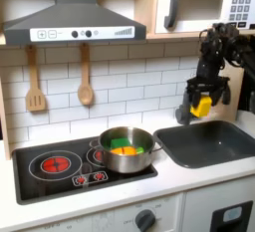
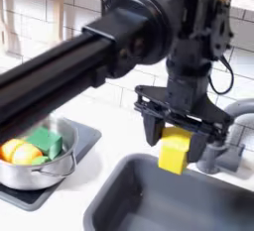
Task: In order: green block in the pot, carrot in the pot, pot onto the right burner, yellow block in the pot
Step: 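Take the yellow block out of the sink and put it in the pot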
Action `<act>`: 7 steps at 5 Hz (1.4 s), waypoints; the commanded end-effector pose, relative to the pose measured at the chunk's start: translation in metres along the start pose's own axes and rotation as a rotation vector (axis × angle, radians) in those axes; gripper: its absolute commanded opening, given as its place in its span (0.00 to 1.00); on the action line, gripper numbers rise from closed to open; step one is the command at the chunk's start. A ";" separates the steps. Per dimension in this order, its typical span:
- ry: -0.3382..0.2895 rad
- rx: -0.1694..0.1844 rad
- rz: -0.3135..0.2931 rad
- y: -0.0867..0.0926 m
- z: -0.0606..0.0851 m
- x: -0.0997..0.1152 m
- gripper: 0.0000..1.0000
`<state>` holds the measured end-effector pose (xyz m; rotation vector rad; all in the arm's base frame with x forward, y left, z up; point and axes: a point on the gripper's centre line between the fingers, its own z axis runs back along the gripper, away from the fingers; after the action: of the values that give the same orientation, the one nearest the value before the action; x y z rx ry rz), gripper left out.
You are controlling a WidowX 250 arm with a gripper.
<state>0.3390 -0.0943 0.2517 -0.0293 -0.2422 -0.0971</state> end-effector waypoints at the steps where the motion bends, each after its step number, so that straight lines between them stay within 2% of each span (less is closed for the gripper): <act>1: -0.021 0.070 0.118 0.040 0.009 0.002 0.00; 2: -0.028 0.114 0.177 0.067 0.012 0.004 0.00; 4: -0.070 0.161 0.257 0.098 0.021 0.009 0.00; 6: -0.075 0.216 0.347 0.134 0.023 0.002 0.00; 7: -0.058 0.239 0.378 0.146 0.014 -0.005 0.00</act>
<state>0.3461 0.0511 0.2570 0.1597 -0.2865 0.3078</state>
